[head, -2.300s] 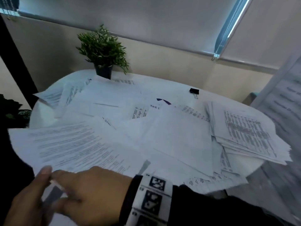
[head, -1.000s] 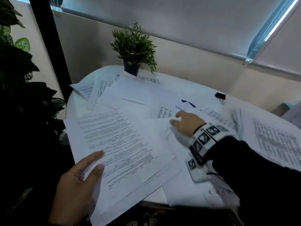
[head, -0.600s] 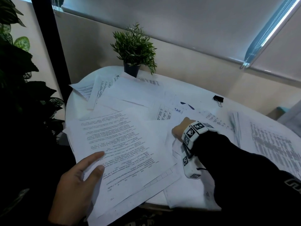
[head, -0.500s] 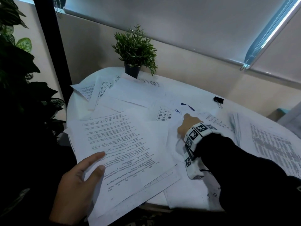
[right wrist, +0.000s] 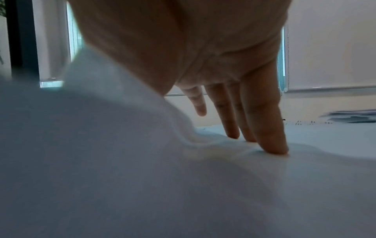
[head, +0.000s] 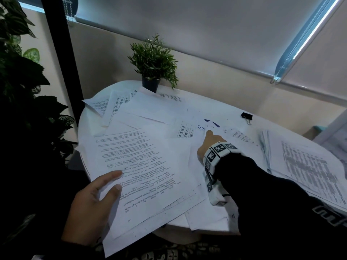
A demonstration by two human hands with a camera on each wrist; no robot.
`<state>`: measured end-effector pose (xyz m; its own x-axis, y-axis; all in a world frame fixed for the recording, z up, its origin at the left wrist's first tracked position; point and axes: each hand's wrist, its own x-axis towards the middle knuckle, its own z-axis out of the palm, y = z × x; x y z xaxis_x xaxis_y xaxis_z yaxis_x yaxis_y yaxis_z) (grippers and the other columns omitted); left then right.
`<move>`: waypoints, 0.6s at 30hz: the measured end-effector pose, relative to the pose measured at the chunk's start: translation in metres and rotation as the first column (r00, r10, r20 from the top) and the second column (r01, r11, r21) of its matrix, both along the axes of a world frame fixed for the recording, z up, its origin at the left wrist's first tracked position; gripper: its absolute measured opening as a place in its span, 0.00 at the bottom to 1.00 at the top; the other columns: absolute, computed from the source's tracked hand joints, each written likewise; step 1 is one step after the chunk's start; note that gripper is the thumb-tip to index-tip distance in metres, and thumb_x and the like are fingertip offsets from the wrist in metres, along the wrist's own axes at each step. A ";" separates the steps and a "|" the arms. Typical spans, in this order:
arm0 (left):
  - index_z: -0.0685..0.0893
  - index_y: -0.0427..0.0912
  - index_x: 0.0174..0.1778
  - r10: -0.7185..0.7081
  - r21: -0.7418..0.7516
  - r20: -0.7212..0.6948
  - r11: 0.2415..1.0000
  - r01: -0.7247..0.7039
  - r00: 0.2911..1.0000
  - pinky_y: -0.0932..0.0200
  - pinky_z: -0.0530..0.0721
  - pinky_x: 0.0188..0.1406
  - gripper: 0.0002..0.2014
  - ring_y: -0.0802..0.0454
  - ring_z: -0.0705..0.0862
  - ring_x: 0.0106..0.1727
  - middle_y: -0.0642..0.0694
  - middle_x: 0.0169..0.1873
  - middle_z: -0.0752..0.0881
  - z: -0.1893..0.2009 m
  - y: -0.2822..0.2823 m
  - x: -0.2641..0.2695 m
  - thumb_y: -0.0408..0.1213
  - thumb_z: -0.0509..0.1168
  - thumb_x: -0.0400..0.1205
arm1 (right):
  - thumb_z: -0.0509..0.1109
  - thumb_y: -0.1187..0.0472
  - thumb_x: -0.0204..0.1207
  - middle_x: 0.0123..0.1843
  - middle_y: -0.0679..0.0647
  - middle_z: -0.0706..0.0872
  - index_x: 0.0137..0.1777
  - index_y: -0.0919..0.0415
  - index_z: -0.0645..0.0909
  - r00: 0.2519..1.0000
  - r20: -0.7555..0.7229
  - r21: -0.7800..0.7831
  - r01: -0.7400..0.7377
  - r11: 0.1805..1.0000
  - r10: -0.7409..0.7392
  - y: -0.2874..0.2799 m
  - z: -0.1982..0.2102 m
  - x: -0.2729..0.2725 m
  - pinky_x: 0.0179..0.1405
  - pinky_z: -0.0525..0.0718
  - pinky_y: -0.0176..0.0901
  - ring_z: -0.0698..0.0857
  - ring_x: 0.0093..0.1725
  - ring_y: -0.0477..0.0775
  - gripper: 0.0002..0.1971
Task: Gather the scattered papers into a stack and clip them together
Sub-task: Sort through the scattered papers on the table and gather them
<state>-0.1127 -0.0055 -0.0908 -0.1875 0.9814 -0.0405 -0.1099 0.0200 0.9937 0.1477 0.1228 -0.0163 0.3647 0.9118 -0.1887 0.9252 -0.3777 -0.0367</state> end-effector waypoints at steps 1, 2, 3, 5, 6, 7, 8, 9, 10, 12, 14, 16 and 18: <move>0.88 0.51 0.46 0.000 0.003 -0.001 1.000 0.000 1.000 0.55 0.73 0.67 0.15 0.63 0.81 0.61 0.58 0.53 0.87 -0.001 0.001 0.000 0.23 0.67 0.79 | 0.64 0.62 0.76 0.60 0.61 0.80 0.71 0.63 0.64 1.000 -0.017 0.010 -0.010 1.000 0.010 0.001 0.000 0.002 0.43 0.75 0.45 0.83 0.58 0.62 0.24; 0.88 0.51 0.46 -0.004 0.007 -0.005 1.000 0.004 1.000 0.56 0.73 0.67 0.15 0.63 0.82 0.60 0.58 0.53 0.87 -0.001 0.001 0.000 0.23 0.67 0.79 | 0.64 0.63 0.76 0.59 0.61 0.80 0.73 0.62 0.63 0.999 -0.040 0.022 -0.018 1.000 0.019 0.002 0.001 0.003 0.43 0.76 0.44 0.83 0.56 0.61 0.25; 0.88 0.51 0.45 -0.004 0.012 -0.008 1.000 0.005 1.000 0.57 0.73 0.67 0.15 0.64 0.82 0.59 0.59 0.53 0.86 0.000 0.000 0.000 0.23 0.67 0.78 | 0.64 0.64 0.76 0.57 0.60 0.80 0.74 0.60 0.63 0.997 -0.069 0.029 -0.025 0.999 0.027 0.003 0.004 0.005 0.42 0.76 0.44 0.82 0.53 0.60 0.26; 0.87 0.51 0.44 -0.005 0.021 0.012 1.000 0.004 1.000 0.65 0.76 0.63 0.16 0.66 0.81 0.57 0.60 0.52 0.86 0.004 -0.001 0.001 0.22 0.66 0.79 | 0.65 0.64 0.75 0.53 0.56 0.78 0.71 0.56 0.67 0.994 -0.108 0.072 -0.029 0.997 0.036 0.003 0.016 0.009 0.42 0.74 0.42 0.78 0.47 0.57 0.24; 0.87 0.50 0.45 -0.006 0.015 0.031 1.000 0.006 1.000 0.68 0.78 0.61 0.16 0.67 0.81 0.57 0.59 0.52 0.86 0.005 -0.001 0.001 0.21 0.66 0.79 | 0.66 0.64 0.74 0.52 0.55 0.78 0.67 0.53 0.72 0.989 -0.137 0.137 -0.037 0.990 0.056 0.003 0.025 0.011 0.42 0.73 0.40 0.77 0.45 0.56 0.21; 0.87 0.49 0.46 -0.013 0.006 0.053 1.000 0.013 0.999 0.67 0.78 0.61 0.16 0.65 0.82 0.58 0.58 0.52 0.86 0.004 -0.001 0.001 0.21 0.65 0.79 | 0.67 0.65 0.73 0.50 0.53 0.79 0.62 0.50 0.76 0.978 -0.186 0.230 -0.055 0.972 0.099 -0.001 0.039 0.010 0.42 0.72 0.37 0.77 0.44 0.54 0.18; 0.87 0.48 0.47 -0.019 -0.006 0.074 1.000 0.019 0.997 0.62 0.78 0.61 0.16 0.62 0.83 0.59 0.55 0.54 0.87 0.002 -0.001 0.001 0.21 0.65 0.79 | 0.67 0.67 0.72 0.45 0.51 0.80 0.54 0.48 0.79 0.950 -0.257 0.323 -0.088 0.942 0.177 -0.008 0.056 0.008 0.40 0.72 0.34 0.78 0.40 0.51 0.15; 0.88 0.47 0.49 -0.021 -0.014 0.084 1.000 0.022 0.996 0.57 0.77 0.63 0.16 0.58 0.83 0.61 0.52 0.56 0.87 0.001 -0.001 0.001 0.20 0.65 0.79 | 0.65 0.70 0.72 0.37 0.50 0.81 0.48 0.47 0.81 0.882 -0.370 0.416 -0.122 0.901 0.291 -0.017 0.076 0.002 0.35 0.72 0.32 0.78 0.32 0.48 0.15; 0.88 0.47 0.50 -0.020 -0.028 0.090 0.999 0.023 0.996 0.54 0.77 0.64 0.16 0.54 0.83 0.62 0.50 0.58 0.87 0.000 -0.001 0.002 0.20 0.64 0.80 | 0.63 0.74 0.73 0.30 0.50 0.79 0.46 0.49 0.82 0.768 -0.508 0.488 -0.116 0.865 0.390 -0.033 0.098 -0.006 0.27 0.71 0.31 0.75 0.24 0.45 0.17; 0.87 0.47 0.52 -0.020 -0.052 0.105 0.998 0.026 0.994 0.47 0.77 0.68 0.17 0.49 0.83 0.64 0.48 0.61 0.86 -0.004 0.000 0.000 0.20 0.64 0.80 | 0.57 0.80 0.75 0.24 0.49 0.78 0.49 0.56 0.84 0.419 -0.753 0.558 -0.003 0.830 0.507 -0.065 0.135 -0.020 0.21 0.70 0.30 0.71 0.19 0.42 0.21; 0.88 0.47 0.53 -0.022 -0.073 0.124 0.997 0.032 0.992 0.43 0.77 0.69 0.16 0.46 0.83 0.65 0.47 0.61 0.86 -0.006 0.002 -0.003 0.21 0.65 0.80 | 0.53 0.80 0.76 0.24 0.45 0.82 0.52 0.60 0.84 0.132 -0.830 0.553 0.072 0.830 0.541 -0.085 0.150 -0.019 0.23 0.75 0.26 0.76 0.20 0.40 0.21; 0.88 0.44 0.50 -0.023 -0.073 0.178 0.997 0.037 0.984 0.49 0.80 0.65 0.09 0.46 0.85 0.61 0.45 0.56 0.89 -0.004 0.003 -0.004 0.27 0.68 0.79 | 0.56 0.76 0.76 0.23 0.45 0.84 0.48 0.62 0.86 0.047 -0.864 0.504 0.107 0.857 0.502 -0.084 0.135 -0.009 0.23 0.76 0.25 0.77 0.20 0.39 0.17; 0.90 0.41 0.44 0.009 -0.066 0.227 0.998 0.006 0.974 0.67 0.85 0.49 0.08 0.59 0.89 0.50 0.49 0.45 0.93 0.008 0.004 -0.001 0.41 0.70 0.78 | 0.71 0.63 0.68 0.26 0.48 0.87 0.41 0.60 0.90 0.121 -0.911 0.405 0.067 0.912 0.395 -0.078 0.103 0.003 0.24 0.78 0.26 0.80 0.22 0.40 0.06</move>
<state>-0.1132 -0.0020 -0.0830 -0.1677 0.9749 -0.1465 -0.3323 0.0839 0.9394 0.1507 0.0445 0.0867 -0.0812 0.9965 0.0210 0.0502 0.0251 -0.9984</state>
